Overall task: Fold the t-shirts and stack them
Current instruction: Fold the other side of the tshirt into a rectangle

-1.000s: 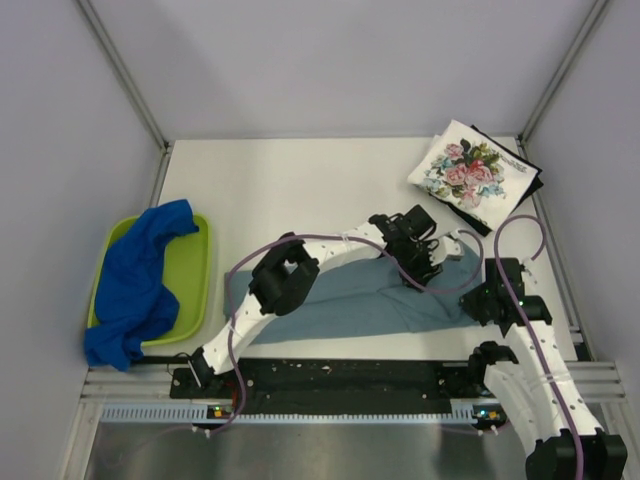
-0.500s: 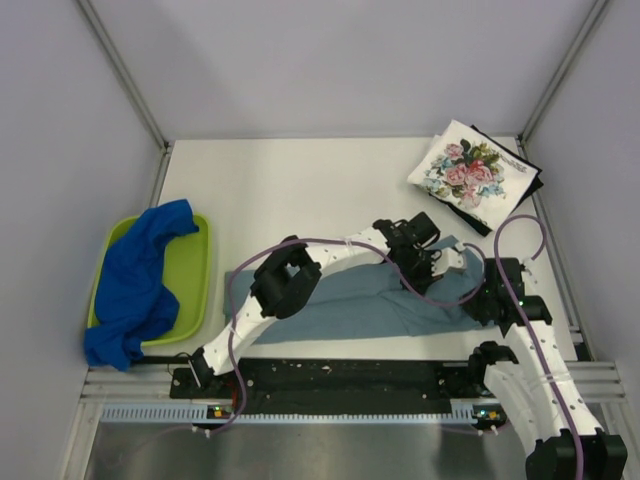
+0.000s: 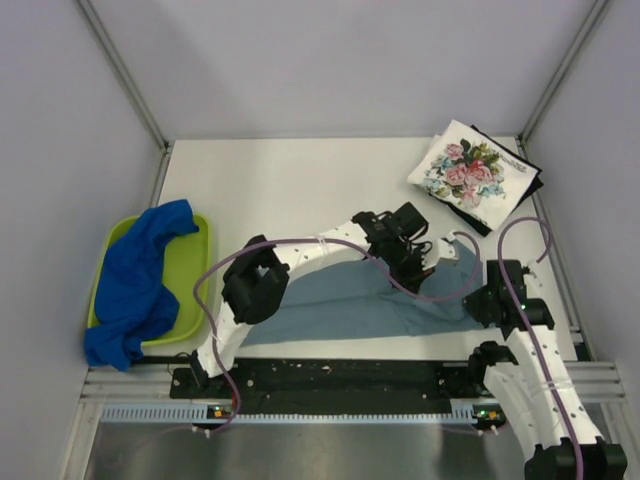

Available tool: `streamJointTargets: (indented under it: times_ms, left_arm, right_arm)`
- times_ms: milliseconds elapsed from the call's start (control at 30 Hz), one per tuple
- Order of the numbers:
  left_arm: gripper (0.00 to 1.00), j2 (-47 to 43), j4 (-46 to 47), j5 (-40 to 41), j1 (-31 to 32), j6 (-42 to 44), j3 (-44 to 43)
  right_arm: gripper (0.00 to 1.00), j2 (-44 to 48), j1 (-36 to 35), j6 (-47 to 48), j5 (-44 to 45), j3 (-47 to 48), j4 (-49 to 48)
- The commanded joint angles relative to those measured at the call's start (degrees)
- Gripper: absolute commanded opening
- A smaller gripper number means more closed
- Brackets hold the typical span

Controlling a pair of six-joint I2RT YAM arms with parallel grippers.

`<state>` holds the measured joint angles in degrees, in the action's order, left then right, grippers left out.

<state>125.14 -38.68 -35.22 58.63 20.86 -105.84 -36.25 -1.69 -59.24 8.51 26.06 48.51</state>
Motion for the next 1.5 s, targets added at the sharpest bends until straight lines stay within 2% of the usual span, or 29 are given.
streamJointTargets:
  times_ms: [0,233,367,467,633,733,867,1167,1200,1267,1333,1400,1467]
  left_arm:
    - [0.0,-7.01,0.09,-4.94,-0.1,-2.84,5.02]
    - [0.0,-11.41,0.0,-6.35,-0.71,-2.75,10.74]
    - [0.0,-12.46,3.15,-6.79,-1.94,-5.91,12.76]
    - [0.0,-12.82,8.16,-4.95,-4.57,-12.05,15.13]
    - [0.0,-12.64,15.11,8.67,-7.48,-25.33,19.44]
    - [0.0,-12.64,18.63,12.1,-7.83,-27.8,21.38]
    - [0.0,-10.1,18.46,16.06,-8.79,-29.65,19.98]
    - [0.0,-6.76,17.93,14.74,-11.08,-31.76,18.65]
    - [0.0,-6.49,17.85,14.74,-11.08,-31.59,18.57]
    - [0.0,-6.23,17.58,15.45,-11.26,-31.59,18.39]
    - [0.02,-6.14,17.15,15.8,-11.52,-31.76,17.87]
    - [0.11,-6.23,15.66,15.28,-11.96,-32.11,16.73]
    - [0.13,-7.19,14.95,16.41,-12.05,-32.29,16.46]
  right_arm:
    - [0.0,3.11,0.29,-4.2,2.21,4.86,6.22]
    - [0.0,6.54,0.29,-7.64,1.95,12.34,16.08]
    - [0.0,6.02,0.2,-7.64,-0.95,9.72,15.57]
    - [0.0,4.01,0.2,-5.98,0.27,8.21,8.64]
    - [0.0,-3.72,0.2,0.6,0.36,8.92,-4.98]
    - [0.0,-11.1,0.2,3.95,0.71,9.53,-11.14]
    - [0.0,-22.08,0.29,9.05,1.07,12.95,-15.02]
    - [0.0,-32.21,0.2,12.57,0.19,19.19,-19.77]
    - [0.02,-33.35,0.2,12.92,0.01,19.55,-20.03]
    - [0.19,-35.55,0.2,14.24,-0.25,20.42,-20.73]
    - [0.26,-37.04,0.2,16.17,0.01,22.0,-20.91]
    - [0.31,-37.67,0.2,18.28,0.8,23.41,-20.65]
    - [0.38,-36.62,0.2,19.95,1.5,24.29,-19.78]
